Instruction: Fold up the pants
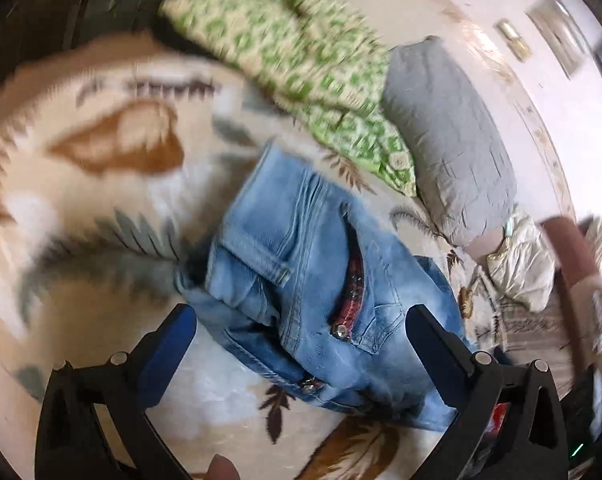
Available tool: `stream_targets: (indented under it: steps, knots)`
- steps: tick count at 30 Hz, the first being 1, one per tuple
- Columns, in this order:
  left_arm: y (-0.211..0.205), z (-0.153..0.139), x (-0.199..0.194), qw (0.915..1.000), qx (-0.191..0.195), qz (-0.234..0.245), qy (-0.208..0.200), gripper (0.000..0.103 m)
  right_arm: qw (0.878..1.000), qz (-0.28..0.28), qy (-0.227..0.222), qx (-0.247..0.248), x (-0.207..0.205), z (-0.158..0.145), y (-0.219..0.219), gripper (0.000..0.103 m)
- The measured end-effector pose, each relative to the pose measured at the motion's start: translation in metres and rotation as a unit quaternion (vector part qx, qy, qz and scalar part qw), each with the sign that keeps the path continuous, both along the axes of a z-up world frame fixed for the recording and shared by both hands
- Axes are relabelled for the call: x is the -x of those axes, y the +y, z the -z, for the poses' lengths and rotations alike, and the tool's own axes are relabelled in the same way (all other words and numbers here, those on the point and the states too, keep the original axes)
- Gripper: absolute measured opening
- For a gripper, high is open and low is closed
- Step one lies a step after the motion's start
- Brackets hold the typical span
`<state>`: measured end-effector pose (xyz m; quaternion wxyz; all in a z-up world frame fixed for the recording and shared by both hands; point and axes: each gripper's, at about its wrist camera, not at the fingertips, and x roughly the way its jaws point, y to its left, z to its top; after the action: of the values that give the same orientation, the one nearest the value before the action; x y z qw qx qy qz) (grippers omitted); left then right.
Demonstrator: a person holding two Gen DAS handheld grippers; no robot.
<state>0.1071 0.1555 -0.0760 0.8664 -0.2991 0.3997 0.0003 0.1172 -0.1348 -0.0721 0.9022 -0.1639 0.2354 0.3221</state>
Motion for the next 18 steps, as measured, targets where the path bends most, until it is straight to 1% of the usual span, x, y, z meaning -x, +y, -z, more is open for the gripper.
stream_targets:
  steps: [1,2,3,5,6,7,8,9,11,12,13,14,15,16,18]
  knots:
    - [-0.004,-0.011,0.006,0.9996,-0.026,0.001,-0.009,0.103,0.999,0.020,0.007,-0.029,-0.002,-0.008,-0.019,0.099]
    - [-0.006,-0.017,0.008,0.9990,-0.041,0.003,-0.016,0.103,0.998,0.034,0.016,-0.053,-0.002,-0.013,-0.032,0.099]
    - [-0.012,-0.025,0.011,0.9973,-0.068,0.009,-0.025,0.103,0.996,0.045,0.025,-0.075,-0.007,-0.017,-0.042,0.099]
    - [-0.035,-0.044,0.012,0.9866,-0.153,0.029,-0.050,0.103,0.988,0.083,0.048,-0.122,-0.006,-0.022,-0.073,0.099]
    - [-0.043,-0.046,0.010,0.9814,-0.179,0.038,-0.057,0.103,0.981,0.106,0.058,-0.151,-0.006,-0.022,-0.092,0.099]
    - [-0.062,-0.050,0.009,0.9696,-0.228,0.053,-0.070,0.103,0.976,0.124,0.064,-0.167,-0.007,-0.023,-0.103,0.099]
    - [-0.068,-0.049,0.004,0.9628,-0.252,0.061,-0.078,0.103,0.971,0.145,0.069,-0.178,-0.006,-0.021,-0.115,0.099]
    - [-0.088,-0.048,0.001,0.9496,-0.290,0.080,-0.090,0.103,0.965,0.170,0.074,-0.187,-0.004,-0.019,-0.128,0.099]
    - [-0.110,-0.045,-0.007,0.9372,-0.318,0.101,-0.103,0.103,0.948,0.231,0.091,-0.197,-0.003,-0.012,-0.153,0.099]
    - [-0.126,-0.042,-0.011,0.9301,-0.329,0.114,-0.115,0.103,0.937,0.275,0.102,-0.190,-0.002,-0.007,-0.165,0.099]
    - [-0.135,-0.040,-0.012,0.9255,-0.338,0.120,-0.122,0.103,0.930,0.297,0.107,-0.188,-0.001,-0.004,-0.172,0.099]
    - [-0.145,-0.038,-0.014,0.9215,-0.346,0.124,-0.127,0.103,0.924,0.312,0.115,-0.188,0.002,0.000,-0.179,0.099]
    - [-0.156,-0.036,-0.017,0.9174,-0.352,0.129,-0.133,0.103,0.915,0.333,0.127,-0.187,0.005,0.005,-0.186,0.099]
    - [-0.166,-0.034,-0.019,0.9134,-0.358,0.136,-0.139,0.103,0.911,0.342,0.132,-0.186,0.008,0.006,-0.190,0.099]
    - [-0.181,-0.031,-0.021,0.9100,-0.361,0.140,-0.147,0.103,0.903,0.363,0.134,-0.186,0.019,0.011,-0.201,0.099]
